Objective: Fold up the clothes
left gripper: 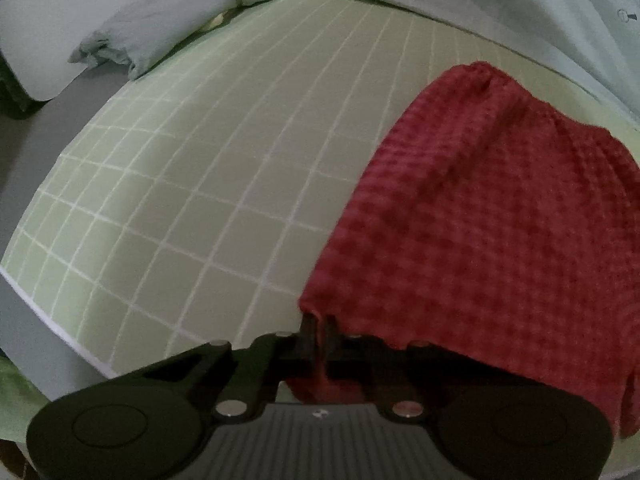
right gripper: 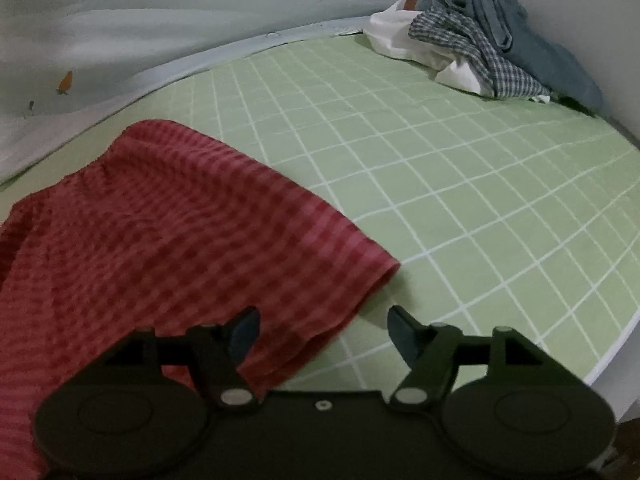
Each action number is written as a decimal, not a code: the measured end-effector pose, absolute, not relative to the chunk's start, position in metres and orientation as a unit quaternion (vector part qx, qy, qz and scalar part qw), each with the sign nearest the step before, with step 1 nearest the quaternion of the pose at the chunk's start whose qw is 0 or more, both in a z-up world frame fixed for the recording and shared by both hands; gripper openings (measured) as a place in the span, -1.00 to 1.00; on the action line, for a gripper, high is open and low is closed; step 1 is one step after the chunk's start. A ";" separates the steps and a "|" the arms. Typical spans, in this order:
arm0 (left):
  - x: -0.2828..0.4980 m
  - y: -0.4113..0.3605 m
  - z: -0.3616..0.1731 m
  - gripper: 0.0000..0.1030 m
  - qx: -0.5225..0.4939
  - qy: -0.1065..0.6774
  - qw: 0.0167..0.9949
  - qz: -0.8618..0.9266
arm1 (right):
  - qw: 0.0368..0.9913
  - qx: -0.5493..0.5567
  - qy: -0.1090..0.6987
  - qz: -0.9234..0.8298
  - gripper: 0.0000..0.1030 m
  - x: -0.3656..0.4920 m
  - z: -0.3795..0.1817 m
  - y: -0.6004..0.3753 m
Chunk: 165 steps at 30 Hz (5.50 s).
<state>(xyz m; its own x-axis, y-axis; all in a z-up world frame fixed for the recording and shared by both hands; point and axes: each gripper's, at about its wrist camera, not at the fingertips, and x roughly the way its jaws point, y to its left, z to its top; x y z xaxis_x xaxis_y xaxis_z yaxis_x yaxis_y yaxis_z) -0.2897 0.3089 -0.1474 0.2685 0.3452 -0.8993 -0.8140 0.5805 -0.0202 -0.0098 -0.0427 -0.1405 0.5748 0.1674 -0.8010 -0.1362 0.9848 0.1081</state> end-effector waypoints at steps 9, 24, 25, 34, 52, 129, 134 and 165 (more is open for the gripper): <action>-0.189 0.246 -0.107 -1.00 -0.216 0.437 0.822 0.294 | 0.884 0.031 0.456 0.098 0.52 0.005 -0.126 -0.079; -0.095 0.112 -0.106 0.10 -0.160 0.457 0.868 0.115 | 0.877 0.036 0.463 0.126 0.63 0.024 -0.126 -0.124; -0.101 0.117 -0.108 0.18 -0.170 0.460 0.862 0.129 | 0.876 0.030 0.462 0.135 0.69 0.025 -0.126 -0.121; -0.137 0.147 -0.126 0.31 -0.218 0.492 0.807 0.242 | 0.864 -0.025 0.411 0.290 1.00 0.028 -0.116 -0.048; -0.158 0.101 -0.165 0.45 -0.213 0.514 0.756 0.345 | 0.765 -0.081 0.453 0.451 -0.66 0.017 -0.151 0.029; -0.042 0.280 -0.136 0.70 -0.240 0.446 0.766 0.396 | 0.790 -0.087 0.379 0.474 -0.29 0.177 -0.114 0.131; -0.019 0.289 -0.140 0.70 -0.238 0.442 0.771 0.391 | 0.763 -0.120 0.382 0.506 -0.84 0.184 -0.133 0.163; 0.012 0.264 -0.155 0.70 -0.223 0.462 0.785 0.346 | 0.817 -0.041 0.438 0.373 -0.43 0.212 -0.155 0.069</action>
